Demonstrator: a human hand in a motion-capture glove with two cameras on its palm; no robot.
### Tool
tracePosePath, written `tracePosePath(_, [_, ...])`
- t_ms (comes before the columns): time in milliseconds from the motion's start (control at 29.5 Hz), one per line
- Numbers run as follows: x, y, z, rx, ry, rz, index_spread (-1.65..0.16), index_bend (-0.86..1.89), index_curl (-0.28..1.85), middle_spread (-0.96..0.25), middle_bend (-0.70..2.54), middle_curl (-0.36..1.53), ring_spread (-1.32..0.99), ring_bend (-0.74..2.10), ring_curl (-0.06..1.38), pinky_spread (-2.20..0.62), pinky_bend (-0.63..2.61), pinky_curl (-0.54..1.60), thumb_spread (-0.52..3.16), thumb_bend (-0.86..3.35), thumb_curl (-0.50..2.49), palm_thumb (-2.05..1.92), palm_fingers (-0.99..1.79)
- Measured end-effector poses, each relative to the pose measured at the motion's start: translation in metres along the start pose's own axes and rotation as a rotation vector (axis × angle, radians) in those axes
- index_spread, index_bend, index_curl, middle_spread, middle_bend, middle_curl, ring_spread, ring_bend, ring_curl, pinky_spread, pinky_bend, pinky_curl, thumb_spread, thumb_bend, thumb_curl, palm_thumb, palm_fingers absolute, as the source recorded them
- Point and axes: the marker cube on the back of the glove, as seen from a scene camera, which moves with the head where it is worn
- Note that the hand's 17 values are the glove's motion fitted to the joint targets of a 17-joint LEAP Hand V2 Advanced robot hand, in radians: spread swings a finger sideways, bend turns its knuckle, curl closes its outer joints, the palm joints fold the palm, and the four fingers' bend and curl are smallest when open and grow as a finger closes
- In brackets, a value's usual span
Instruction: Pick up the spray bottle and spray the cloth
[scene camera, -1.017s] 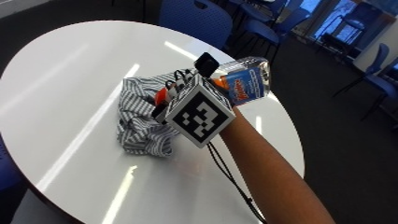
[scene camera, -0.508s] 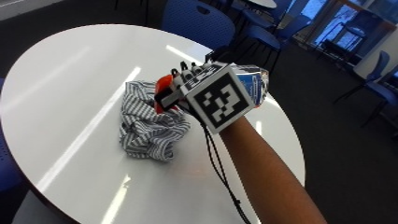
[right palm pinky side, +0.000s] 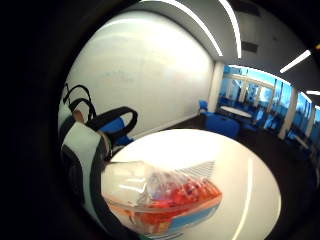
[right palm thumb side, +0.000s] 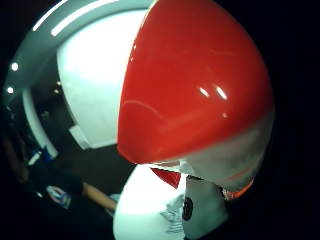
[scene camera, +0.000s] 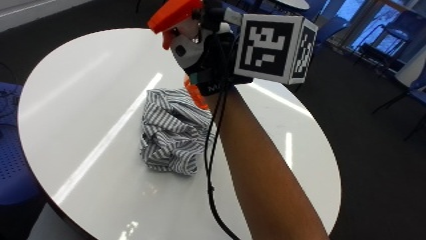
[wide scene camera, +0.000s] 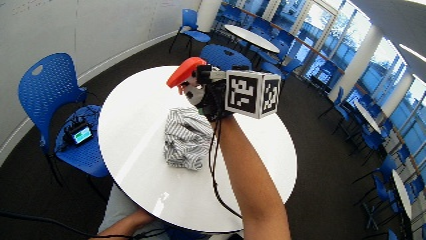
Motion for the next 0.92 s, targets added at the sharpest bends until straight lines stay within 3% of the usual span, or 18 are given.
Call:
tracePosePath(305, [-0.015, -0.004, 0.047, -0.1, -0.531, 0.276, -0.31, 0.27, 0.65, -0.22, 0.65, 0.56, -0.23, 0.7, 0.5, -0.32, 0.45, 0.4, 0.38, -0.03, 0.83, 0.92, 1.35])
tracePosePath(610, [-0.029, 0.013, 0.092, -0.296, -0.775, 0.327, -0.31, 0.27, 0.65, -0.21, 0.64, 0.56, -0.23, 0.7, 0.5, -0.32, 0.46, 0.4, 0.38, -0.03, 0.83, 0.92, 1.36])
tracePosePath(915, [-0.032, 0.04, 0.115, -0.4, -0.816, 0.334, -0.31, 0.27, 0.65, -0.21, 0.64, 0.56, -0.23, 0.7, 0.5, -0.32, 0.46, 0.4, 0.37, -0.03, 0.83, 0.92, 1.36])
